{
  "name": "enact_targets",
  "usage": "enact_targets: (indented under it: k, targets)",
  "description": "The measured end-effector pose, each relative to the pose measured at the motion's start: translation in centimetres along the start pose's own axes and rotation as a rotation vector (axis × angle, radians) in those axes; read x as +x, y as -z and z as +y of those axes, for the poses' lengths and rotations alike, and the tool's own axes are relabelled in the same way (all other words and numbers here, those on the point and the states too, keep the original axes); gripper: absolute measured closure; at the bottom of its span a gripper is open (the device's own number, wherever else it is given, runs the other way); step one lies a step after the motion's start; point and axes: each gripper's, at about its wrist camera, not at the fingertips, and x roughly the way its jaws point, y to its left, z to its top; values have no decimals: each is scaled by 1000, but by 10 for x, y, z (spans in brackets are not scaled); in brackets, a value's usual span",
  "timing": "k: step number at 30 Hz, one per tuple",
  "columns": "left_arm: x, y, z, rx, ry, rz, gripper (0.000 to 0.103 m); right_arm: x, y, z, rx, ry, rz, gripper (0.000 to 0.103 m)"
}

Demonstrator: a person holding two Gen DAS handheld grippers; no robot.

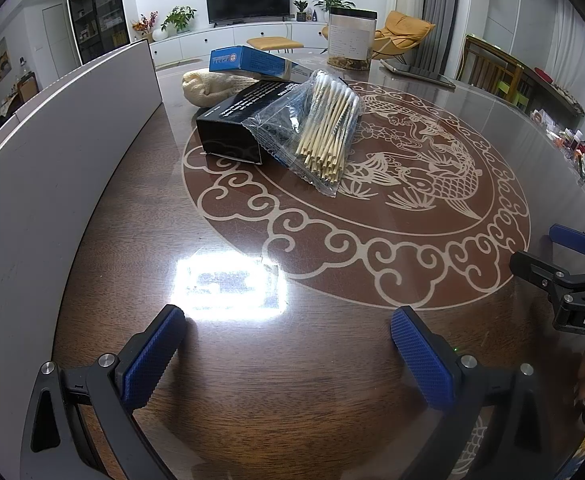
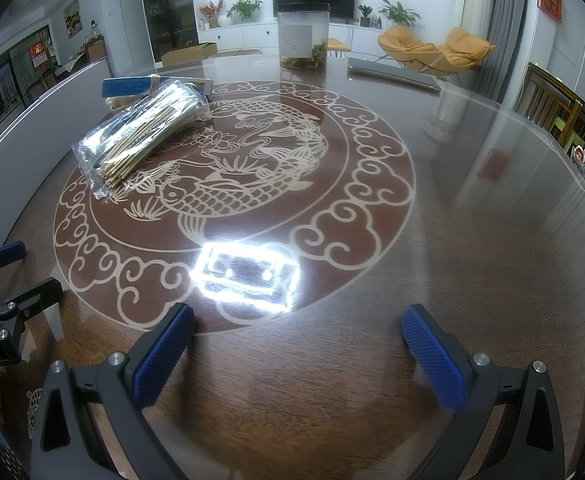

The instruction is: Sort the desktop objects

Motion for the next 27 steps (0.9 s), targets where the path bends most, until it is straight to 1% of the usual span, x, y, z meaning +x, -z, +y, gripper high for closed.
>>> enact_targets:
  k: [3,6,9,12,18,27]
  targets:
    - [1,-1,1,10,6,9,0,0,0,0,0,0,0,0]
    - [5,-9,5,47,29,49,0,0,0,0,0,0,0,0]
    - [7,-13,13,44,26,61,0,0,0,0,0,0,0,0]
    - [8,-14,23,46,27,49,0,0,0,0,0,0,0,0]
    - [5,-10,25,52,32,7,0,0,0,0,0,0,0,0]
    - [5,-10,24,45,27,-1,0,0,0,0,0,1,0,0]
